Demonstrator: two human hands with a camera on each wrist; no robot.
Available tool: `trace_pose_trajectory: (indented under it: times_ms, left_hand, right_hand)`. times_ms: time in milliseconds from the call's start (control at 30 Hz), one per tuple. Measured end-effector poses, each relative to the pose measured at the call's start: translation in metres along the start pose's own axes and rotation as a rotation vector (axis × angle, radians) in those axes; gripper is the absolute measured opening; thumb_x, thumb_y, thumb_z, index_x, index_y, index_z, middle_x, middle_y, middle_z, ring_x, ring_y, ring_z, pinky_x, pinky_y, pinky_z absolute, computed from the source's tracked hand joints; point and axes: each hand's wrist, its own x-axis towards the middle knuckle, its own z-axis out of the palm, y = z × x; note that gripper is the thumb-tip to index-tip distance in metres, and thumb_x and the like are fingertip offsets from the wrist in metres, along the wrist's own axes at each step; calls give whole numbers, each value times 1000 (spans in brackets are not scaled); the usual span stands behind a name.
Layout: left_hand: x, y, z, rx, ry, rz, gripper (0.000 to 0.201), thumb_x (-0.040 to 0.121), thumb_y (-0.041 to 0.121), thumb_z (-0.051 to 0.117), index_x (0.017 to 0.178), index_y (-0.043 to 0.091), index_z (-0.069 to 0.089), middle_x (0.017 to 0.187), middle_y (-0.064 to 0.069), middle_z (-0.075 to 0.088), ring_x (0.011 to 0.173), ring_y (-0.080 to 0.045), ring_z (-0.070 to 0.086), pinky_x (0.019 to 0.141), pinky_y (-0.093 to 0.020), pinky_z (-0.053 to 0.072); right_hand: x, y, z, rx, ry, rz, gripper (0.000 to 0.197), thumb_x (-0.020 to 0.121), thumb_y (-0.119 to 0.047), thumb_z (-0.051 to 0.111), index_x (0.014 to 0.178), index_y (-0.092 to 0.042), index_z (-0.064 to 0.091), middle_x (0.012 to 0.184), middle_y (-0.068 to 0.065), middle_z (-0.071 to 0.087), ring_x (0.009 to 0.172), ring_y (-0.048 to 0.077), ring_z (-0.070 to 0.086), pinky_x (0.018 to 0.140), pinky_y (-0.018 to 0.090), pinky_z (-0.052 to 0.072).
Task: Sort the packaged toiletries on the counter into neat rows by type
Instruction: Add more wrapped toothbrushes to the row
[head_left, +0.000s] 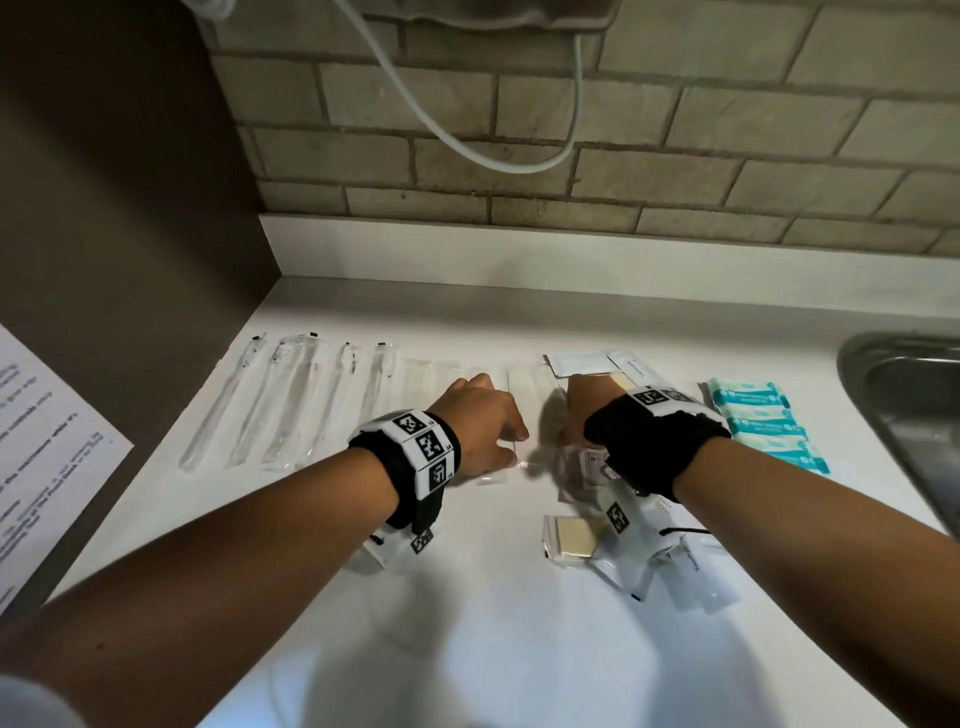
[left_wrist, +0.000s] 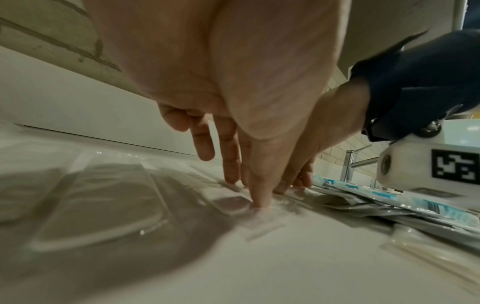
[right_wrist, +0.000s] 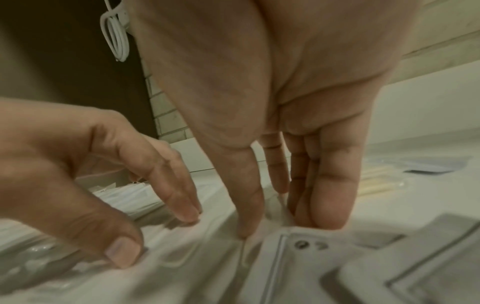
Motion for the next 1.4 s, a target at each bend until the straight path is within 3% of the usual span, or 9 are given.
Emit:
trace_pose_trajectory:
  times_ms: [267,467,633,767,900,967,1133,1233,1400]
  left_hand:
    - [-9,5,-4,-52,65,48,32,81,43,71,112,38,67,110,12,58,106,-13,41,95,-30,38]
    - [-21,-9,-21,83,77,-35,48,82,54,65,125,32,62,126,13,58,119,-18,38,99,-34,30]
    - [-28,-15,-11,156,5,-66,69,73,70,60,133,38,53,133,12,54,122,-20,35,103,-35,31]
    - [-31,-12,-18,220,14,-15,60,83,58,61,137,32,52,139,15,53,129,-18,33,105,-35,28]
    - [-32,-18,-21,185,-16,-14,59,84,53,63,137,31,51,140,15,53,132,-17,31,105,-34,25]
    - [-30,-18,-21,180,-19,-3,60,83,52,64,138,30,51,141,15,52,134,-16,30,106,-34,23]
    - [-30,-23,-21,120,10,-22,61,79,56,65,134,34,53,139,14,53,131,-17,33,105,-34,24]
    - [-37,-30,-33,127,53,-41,57,82,54,62,134,32,54,137,9,55,130,-20,35,104,-38,22]
    - [-54,-54,-48,204,116,-120,49,88,52,57,132,31,55,137,8,54,129,-21,35,104,-39,21]
  right_hand:
    - [-6,12,3,20,-41,-39,13,73,-25,69,77,-14,64,83,1,66,86,26,68,81,37,57]
    - [-10,-16,1,42,29,-98,29,76,-35,70,68,-16,49,71,1,59,73,23,63,65,30,54]
    - [-7,-36,5,49,-131,-64,26,54,-36,83,65,-18,68,63,1,66,64,21,67,70,34,59]
    - [-7,-36,4,54,-111,-32,22,70,-22,75,58,-12,59,52,0,62,59,20,64,66,30,59]
    - [-7,-32,-2,191,-61,-3,32,88,-11,59,56,-11,59,27,-5,50,31,6,54,38,13,46]
    - [-9,-31,0,223,-77,-4,33,88,-9,58,55,-9,61,27,-4,51,23,4,49,36,13,45]
    - [-5,-25,12,222,-40,7,11,80,-5,63,69,-2,60,60,13,70,59,29,72,63,44,61]
    - [-10,-37,7,13,51,-106,15,79,-18,69,88,-7,64,81,6,67,79,26,68,65,30,56]
    - [-28,-70,12,-137,166,-402,40,88,-30,58,125,-15,55,122,6,59,113,26,56,85,34,47]
